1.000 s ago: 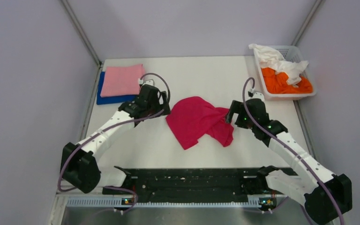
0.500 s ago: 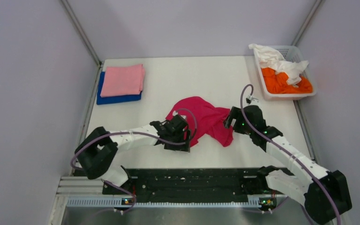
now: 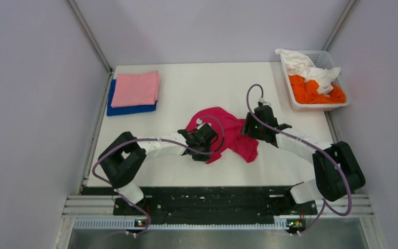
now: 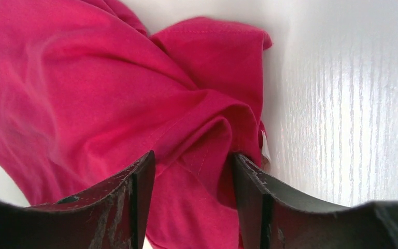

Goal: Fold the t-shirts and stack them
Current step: Flatten out the tshirt

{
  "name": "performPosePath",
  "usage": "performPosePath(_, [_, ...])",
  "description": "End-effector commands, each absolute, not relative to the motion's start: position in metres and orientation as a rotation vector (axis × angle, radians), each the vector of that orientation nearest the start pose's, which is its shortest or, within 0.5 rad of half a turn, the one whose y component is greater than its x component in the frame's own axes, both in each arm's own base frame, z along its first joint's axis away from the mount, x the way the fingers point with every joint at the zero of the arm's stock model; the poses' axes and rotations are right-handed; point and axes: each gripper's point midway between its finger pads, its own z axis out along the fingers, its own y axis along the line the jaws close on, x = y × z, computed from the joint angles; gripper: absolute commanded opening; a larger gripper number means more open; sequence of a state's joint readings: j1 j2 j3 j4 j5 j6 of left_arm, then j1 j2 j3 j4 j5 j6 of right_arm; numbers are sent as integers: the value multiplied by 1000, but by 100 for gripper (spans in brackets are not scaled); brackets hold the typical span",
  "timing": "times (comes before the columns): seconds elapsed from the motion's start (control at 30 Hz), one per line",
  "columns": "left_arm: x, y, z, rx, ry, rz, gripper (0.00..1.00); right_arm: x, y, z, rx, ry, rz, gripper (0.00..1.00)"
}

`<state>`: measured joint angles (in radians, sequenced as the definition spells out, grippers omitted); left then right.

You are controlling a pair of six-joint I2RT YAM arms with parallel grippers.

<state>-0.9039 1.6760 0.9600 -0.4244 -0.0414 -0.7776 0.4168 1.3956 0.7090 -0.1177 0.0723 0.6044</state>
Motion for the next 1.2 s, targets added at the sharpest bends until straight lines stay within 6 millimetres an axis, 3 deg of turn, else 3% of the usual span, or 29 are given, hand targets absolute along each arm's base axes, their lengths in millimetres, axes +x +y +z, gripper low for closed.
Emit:
performPosePath(0.0, [217,-265,31,77,2712,-226,0,331,161,68,246,2372,430,51])
performPosePath(0.03, [221,-261,37,60,2684,-210,0,331,161,67,247,2377,427,45])
performPosePath(0.1, [227,-256,51,30,2635,-202,0,332,160,69,251,2365,424,24])
performPosePath(0.2, [237,-242,75,-23,2552,-156,0,339,160,86,245,2315,425,0])
performPosePath(0.3, [252,-225,112,-90,2436,-120,0,348,160,123,214,2230,434,0])
performPosePath(0.47, [279,-196,209,-192,2164,-139,0,354,166,200,122,2077,503,0])
performPosePath(0.63, [281,-158,336,-217,1839,-196,0,338,163,321,15,1784,582,0])
performPosePath(0.73, [265,-143,418,-185,1631,-344,0,307,161,408,-72,1577,655,0])
performPosePath(0.87, [220,-146,524,-5,1353,-627,0,244,160,516,-220,1307,772,0])
performPosePath(0.9, [210,-145,543,32,1316,-663,0,226,160,541,-264,1241,800,0])
performPosePath(1.0, [180,-147,589,161,1218,-754,0,172,161,598,-398,1076,877,0])
performPosePath(1.17, [138,-153,632,337,1105,-877,0,109,156,657,-529,909,923,0])
